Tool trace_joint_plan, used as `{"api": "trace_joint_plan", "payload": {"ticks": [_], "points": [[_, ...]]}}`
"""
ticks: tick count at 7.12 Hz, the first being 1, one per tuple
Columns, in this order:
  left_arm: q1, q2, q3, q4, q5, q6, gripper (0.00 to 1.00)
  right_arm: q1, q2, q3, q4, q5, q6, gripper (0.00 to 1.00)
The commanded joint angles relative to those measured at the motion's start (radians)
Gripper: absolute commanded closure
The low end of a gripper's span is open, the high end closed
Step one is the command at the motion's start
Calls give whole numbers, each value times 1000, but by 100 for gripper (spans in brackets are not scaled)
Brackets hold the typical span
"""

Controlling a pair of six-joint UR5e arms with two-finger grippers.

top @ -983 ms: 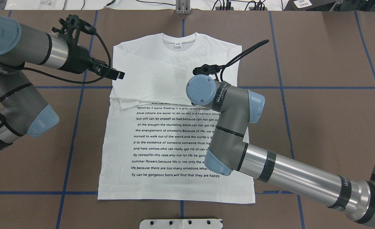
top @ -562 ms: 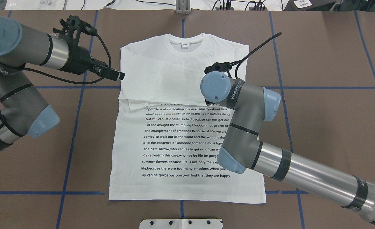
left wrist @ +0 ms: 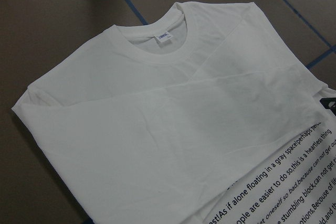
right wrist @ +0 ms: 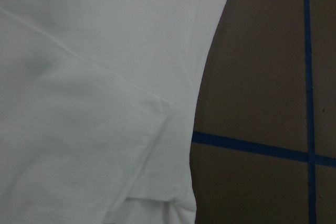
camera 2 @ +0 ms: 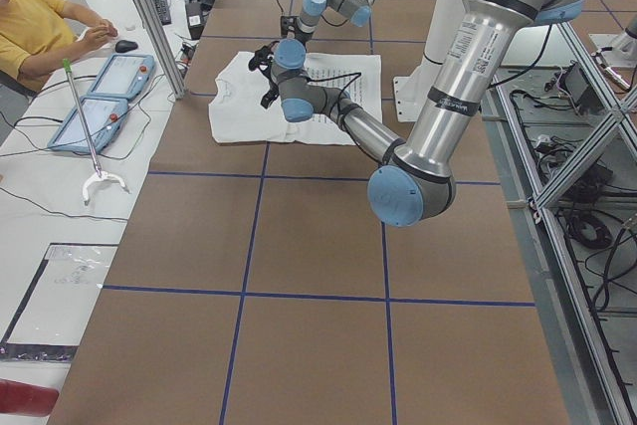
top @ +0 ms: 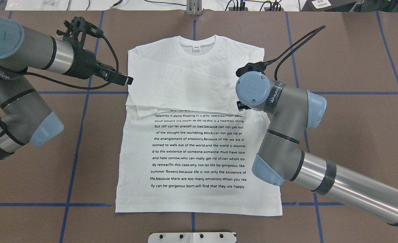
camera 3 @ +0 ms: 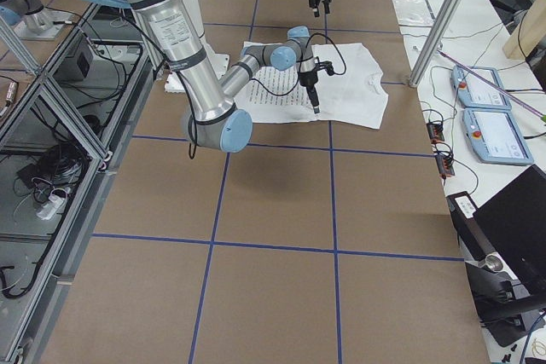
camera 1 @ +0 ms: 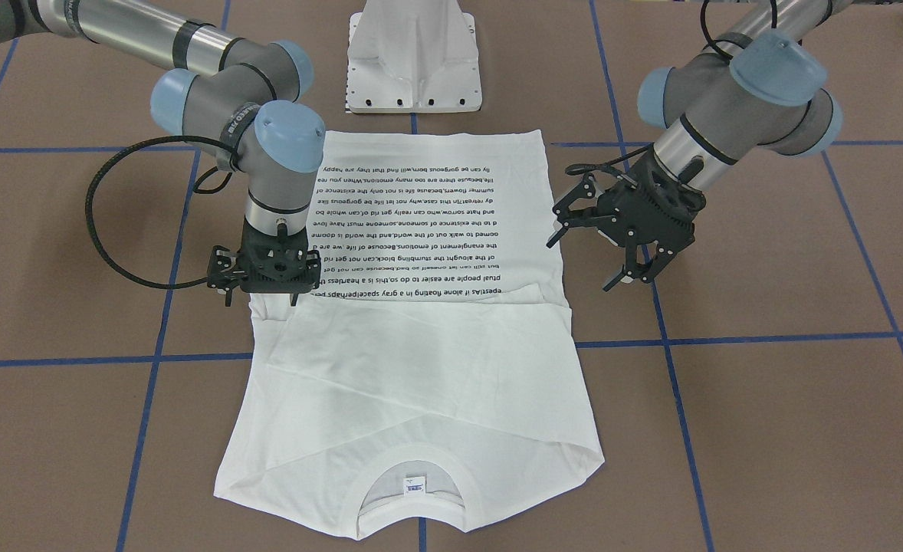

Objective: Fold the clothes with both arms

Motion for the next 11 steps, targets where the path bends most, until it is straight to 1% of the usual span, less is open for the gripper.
{"api": "trace_joint_plan", "payload": {"ticks": [1, 2, 3, 4, 5, 6, 7, 8, 9, 10, 11], "points": [[1, -2, -10, 3, 3, -35, 0, 16, -43, 133, 1, 32, -27, 0], [7, -3, -24, 5, 6, -138, 0, 18, -88, 242, 4, 76, -15, 0], [59, 32, -87, 11, 70, -214, 0, 15, -147, 341, 8, 82, 26, 0], [118, 120, -181, 15, 150, -257, 0, 12, -181, 406, 13, 99, 125, 0], [168, 189, -261, 15, 182, -330, 0, -29, -236, 455, 94, 101, 218, 0], [242, 263, -333, 18, 263, -400, 0, -74, -346, 474, 277, 89, 299, 0], [292, 332, -387, 23, 309, -446, 0, -127, -455, 494, 423, 54, 370, 0], [356, 400, -439, 23, 357, -518, 0, -207, -534, 534, 453, -27, 433, 0], [471, 453, -464, 23, 477, -608, 0, -282, -597, 574, 453, -86, 517, 0], [589, 471, -463, 25, 582, -706, 0, -353, -643, 598, 453, -139, 589, 0], [714, 482, -458, 72, 701, -794, 0, -394, -649, 599, 453, -186, 600, 0]]}}
